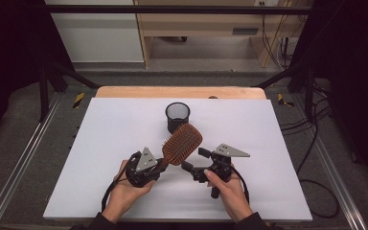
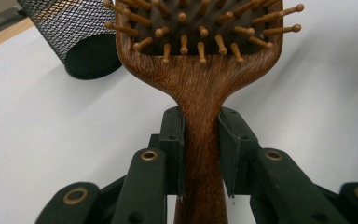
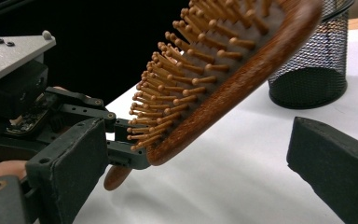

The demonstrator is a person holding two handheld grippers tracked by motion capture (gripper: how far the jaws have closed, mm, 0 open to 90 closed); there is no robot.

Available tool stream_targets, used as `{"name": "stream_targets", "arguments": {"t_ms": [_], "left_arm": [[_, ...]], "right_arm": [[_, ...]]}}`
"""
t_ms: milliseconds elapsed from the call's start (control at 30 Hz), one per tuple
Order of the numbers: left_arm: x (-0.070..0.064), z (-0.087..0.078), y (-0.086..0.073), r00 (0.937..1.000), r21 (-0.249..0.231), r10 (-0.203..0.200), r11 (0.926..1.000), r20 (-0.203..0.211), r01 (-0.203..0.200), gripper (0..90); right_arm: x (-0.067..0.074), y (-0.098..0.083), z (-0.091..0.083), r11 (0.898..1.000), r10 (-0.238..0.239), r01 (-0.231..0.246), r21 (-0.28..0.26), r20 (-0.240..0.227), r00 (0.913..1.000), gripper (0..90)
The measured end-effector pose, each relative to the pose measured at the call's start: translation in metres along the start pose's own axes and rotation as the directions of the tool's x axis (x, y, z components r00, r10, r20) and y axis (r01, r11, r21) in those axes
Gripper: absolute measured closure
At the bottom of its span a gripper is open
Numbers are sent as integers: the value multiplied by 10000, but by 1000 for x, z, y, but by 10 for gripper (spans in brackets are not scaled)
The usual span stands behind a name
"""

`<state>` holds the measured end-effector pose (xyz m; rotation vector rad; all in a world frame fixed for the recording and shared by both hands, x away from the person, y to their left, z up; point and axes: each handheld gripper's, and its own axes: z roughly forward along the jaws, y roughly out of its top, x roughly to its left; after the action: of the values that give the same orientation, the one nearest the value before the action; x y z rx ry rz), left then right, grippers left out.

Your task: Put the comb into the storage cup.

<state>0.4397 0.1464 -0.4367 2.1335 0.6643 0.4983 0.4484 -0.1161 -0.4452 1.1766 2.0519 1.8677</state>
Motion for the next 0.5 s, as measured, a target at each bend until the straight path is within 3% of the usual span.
{"name": "stream_targets", "arguments": {"t_ms": [500], "left_arm": [[-5,-1,2,9998,-298,189,9994,4,-189,728]], "right_arm": [[3,6,8,9998,55,-61,-189,-312,9995,65]]}}
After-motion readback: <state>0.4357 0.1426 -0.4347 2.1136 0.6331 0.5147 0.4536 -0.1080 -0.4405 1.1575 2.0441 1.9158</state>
